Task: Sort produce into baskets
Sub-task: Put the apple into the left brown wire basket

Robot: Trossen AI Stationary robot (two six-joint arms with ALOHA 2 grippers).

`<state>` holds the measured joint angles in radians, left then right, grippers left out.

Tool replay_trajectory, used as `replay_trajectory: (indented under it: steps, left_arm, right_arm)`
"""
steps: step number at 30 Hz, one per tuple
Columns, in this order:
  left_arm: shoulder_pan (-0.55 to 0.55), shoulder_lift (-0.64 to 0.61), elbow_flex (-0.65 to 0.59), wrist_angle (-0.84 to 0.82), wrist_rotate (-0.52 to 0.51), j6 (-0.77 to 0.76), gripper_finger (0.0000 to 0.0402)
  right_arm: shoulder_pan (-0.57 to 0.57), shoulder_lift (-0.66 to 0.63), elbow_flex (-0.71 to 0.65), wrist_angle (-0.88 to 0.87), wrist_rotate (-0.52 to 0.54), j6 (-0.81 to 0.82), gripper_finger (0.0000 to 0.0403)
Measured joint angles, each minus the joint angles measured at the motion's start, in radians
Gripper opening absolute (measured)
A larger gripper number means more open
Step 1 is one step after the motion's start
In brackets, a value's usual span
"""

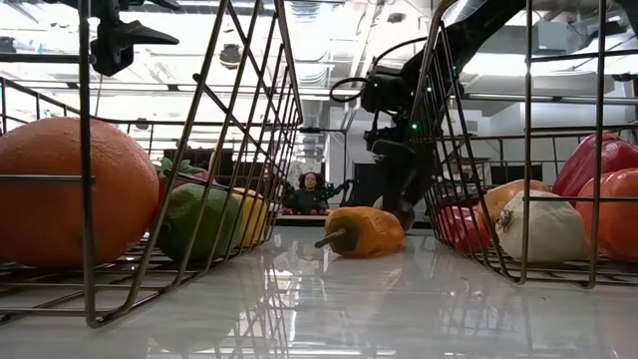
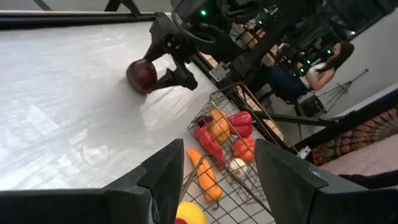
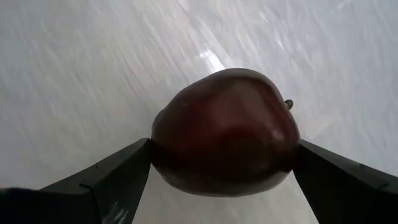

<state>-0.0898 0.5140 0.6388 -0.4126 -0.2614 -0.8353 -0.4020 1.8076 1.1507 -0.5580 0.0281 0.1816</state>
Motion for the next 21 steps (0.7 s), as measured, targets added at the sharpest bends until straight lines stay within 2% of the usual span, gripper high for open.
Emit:
replay_trajectory:
  steps: [5,14,21]
  left_arm:
    - [0.000,0.000,0.000,0.000,-0.014,-0.015,0.0183]
    - [0.000,0.000,0.000,0.000,-0.015,-0.014,0.0183]
    - [0.000,0.000,0.000,0.000,-0.019,0.001,0.0183]
  right_arm:
    - [0.000,0.003,0.008,0.019,-0.003,-0.041,0.0394]
    - [0.017,0.012,0.075,-0.004,-0.009,-0.113,0.0359]
    - [0.072,0.011,0.169,-0.041,-0.082,-0.120,0.0360]
